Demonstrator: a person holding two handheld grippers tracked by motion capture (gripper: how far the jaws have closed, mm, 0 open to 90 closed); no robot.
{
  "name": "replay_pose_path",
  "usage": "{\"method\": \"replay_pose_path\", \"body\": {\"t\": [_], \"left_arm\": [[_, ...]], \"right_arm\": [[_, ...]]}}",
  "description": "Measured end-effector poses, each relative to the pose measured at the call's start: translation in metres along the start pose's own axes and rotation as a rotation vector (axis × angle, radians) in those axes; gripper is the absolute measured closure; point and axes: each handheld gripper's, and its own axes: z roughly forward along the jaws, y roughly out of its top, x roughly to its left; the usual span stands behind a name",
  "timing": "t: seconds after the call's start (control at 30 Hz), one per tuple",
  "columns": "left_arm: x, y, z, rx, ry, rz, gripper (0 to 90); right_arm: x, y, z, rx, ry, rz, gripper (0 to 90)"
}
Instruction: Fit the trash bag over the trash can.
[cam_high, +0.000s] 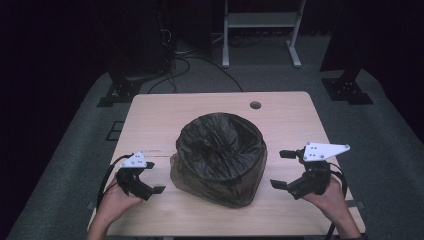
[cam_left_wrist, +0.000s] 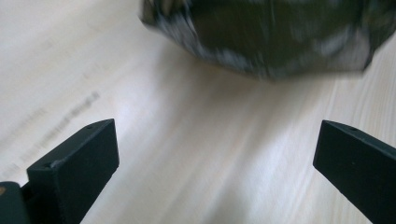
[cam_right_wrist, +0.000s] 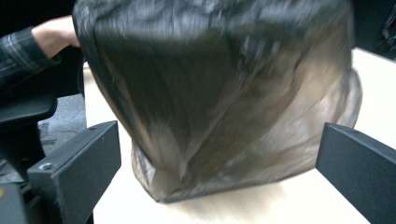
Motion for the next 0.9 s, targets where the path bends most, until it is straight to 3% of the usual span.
{"method": "replay_pose_path", "body": {"t": [0.2,0.3,0.43,0.63,0.73,0.9], "left_arm": [[-0.004,-0.016,0.015,0.051,-0.007,0.014,0.0],[-0.005,-0.019,0.020,0.077,-0.001,0.055,0.0],[-0.007,-0.023,0.029,0.088,-0.013,0.070,0.0],[-0.009,-0.027,0.033,0.054,0.008,0.087,0.0],[-0.009,-0.030,0.035,0.007,0.006,0.083,0.0],[-0.010,-0.030,0.034,0.008,0.010,0.082,0.0]], "right_arm": [[-0.003,0.026,-0.002,-0.013,-0.005,-0.037,0.0],[-0.005,0.041,0.000,-0.021,0.001,-0.060,0.0],[-0.006,0.061,0.009,0.004,0.014,-0.091,0.0],[-0.007,0.088,0.030,0.071,0.040,-0.126,0.0],[-0.006,0.100,0.041,0.105,0.054,-0.149,0.0],[-0.006,0.116,0.061,0.170,0.072,-0.176,0.0]]}}
